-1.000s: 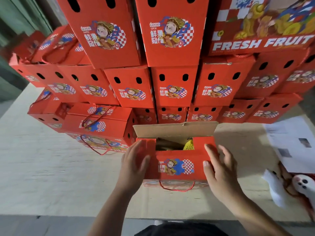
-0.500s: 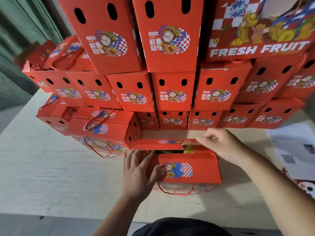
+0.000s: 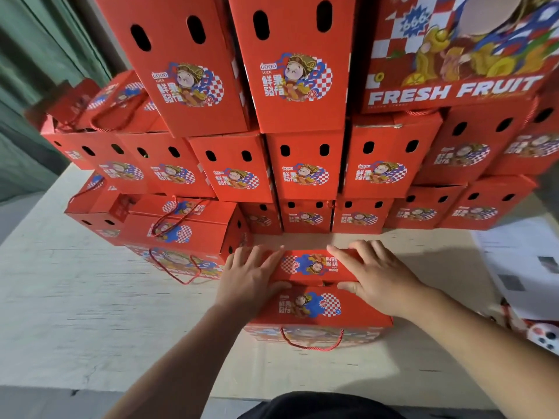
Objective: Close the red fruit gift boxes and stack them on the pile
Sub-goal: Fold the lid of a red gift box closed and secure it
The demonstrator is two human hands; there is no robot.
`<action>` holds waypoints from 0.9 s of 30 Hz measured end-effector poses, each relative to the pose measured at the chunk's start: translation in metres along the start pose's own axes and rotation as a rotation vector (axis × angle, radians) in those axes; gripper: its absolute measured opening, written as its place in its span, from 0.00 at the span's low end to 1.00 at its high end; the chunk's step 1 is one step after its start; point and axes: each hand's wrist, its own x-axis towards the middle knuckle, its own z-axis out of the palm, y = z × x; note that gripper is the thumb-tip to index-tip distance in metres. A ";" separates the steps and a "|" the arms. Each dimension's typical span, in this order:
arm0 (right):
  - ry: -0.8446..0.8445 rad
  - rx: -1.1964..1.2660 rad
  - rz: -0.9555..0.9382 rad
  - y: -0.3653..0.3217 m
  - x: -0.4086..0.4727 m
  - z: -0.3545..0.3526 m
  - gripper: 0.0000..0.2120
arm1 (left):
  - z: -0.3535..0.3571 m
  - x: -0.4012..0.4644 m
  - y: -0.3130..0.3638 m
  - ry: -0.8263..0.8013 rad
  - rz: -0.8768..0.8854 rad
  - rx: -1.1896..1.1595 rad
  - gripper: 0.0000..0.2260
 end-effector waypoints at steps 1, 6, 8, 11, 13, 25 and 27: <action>0.015 -0.005 0.005 -0.001 0.000 0.001 0.39 | 0.001 0.002 0.000 0.019 0.012 0.050 0.37; -0.005 0.009 0.048 -0.003 0.000 -0.002 0.38 | 0.001 0.010 -0.002 0.074 0.079 0.133 0.37; -0.052 0.022 0.081 -0.007 -0.001 -0.002 0.39 | 0.008 0.005 -0.003 0.056 0.084 0.113 0.39; -0.135 0.014 0.108 -0.015 -0.001 0.001 0.42 | 0.013 0.001 0.000 0.017 0.086 0.042 0.41; -0.172 0.036 0.120 -0.015 0.002 -0.002 0.42 | 0.012 0.005 -0.001 -0.025 0.101 -0.007 0.43; 0.293 0.368 0.186 -0.041 -0.028 -0.026 0.31 | 0.003 -0.033 0.013 0.455 -0.034 -0.378 0.16; 0.228 0.308 0.213 -0.044 -0.030 -0.021 0.33 | 0.006 -0.036 0.014 0.445 -0.016 -0.341 0.16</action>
